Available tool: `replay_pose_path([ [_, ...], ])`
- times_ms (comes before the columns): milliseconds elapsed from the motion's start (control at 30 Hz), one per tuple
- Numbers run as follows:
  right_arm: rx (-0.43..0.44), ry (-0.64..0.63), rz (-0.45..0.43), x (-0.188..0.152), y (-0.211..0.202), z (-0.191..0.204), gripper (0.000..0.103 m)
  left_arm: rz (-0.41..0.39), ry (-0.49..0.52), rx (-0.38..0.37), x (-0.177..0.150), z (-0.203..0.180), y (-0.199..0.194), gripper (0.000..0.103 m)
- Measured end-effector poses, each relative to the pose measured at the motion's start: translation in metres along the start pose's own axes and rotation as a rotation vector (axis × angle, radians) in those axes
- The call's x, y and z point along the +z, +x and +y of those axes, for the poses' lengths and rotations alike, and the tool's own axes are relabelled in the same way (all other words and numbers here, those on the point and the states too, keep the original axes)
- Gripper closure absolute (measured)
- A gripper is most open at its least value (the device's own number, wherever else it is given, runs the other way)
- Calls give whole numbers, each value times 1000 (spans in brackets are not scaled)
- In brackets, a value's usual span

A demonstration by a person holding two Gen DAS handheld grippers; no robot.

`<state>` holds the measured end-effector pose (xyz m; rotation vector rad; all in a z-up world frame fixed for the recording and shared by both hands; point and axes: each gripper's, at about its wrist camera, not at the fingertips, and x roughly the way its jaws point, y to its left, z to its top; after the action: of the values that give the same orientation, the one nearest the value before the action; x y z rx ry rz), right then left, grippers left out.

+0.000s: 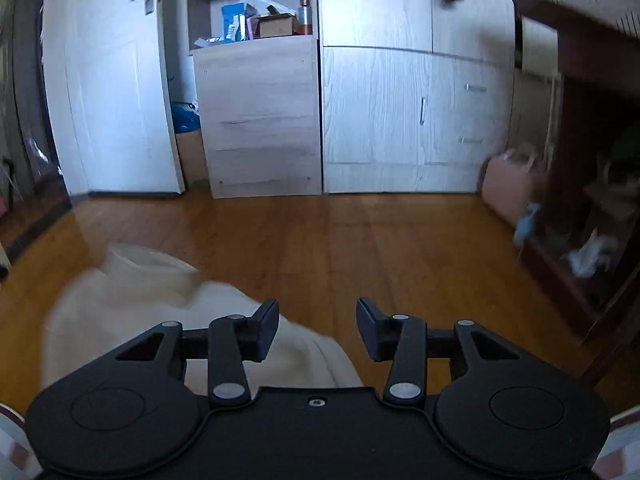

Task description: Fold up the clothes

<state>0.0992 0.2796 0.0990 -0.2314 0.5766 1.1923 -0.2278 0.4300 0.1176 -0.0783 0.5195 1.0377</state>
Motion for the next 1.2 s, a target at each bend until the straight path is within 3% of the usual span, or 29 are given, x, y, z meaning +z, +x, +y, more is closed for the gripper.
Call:
replay_pose_path([
  [67,44,89,66,22,2,-11,55,-23,41,24,-4,-8,-16,57],
  [133,95,237,166,62,6,-23,54,-34,-47,-36,1,-3,-34,57],
  [200,162,497,266,106,8,-43,54,-30,-149,-104,4,0,-49,55],
  [267,154,695,337,150,-1,-53,54,-6,-188,-123,-3,-3,-53,50],
  [333,72,642,295,182,-24,-43,51,32,-194,-128,-13,-8,-51,49],
  [400,92,604,264,188,-40,-31,36,78,-172,-111,-30,-13,-51,49],
  [500,204,529,348,147,-40,-7,36,127,-189,-114,-57,-16,-47,40],
  [600,237,279,428,79,-38,36,36,220,-235,-125,-90,-17,-33,39],
  [700,292,53,410,8,-38,66,36,329,-252,-113,-125,-25,-16,39],
  [833,364,-111,374,-69,-34,89,36,464,-326,-83,-165,-26,-1,39],
  [1033,417,-157,365,-136,-12,116,36,660,-559,-61,-230,0,13,39],
  [1200,412,-168,378,-180,3,128,36,712,-699,-172,-261,3,29,35],
])
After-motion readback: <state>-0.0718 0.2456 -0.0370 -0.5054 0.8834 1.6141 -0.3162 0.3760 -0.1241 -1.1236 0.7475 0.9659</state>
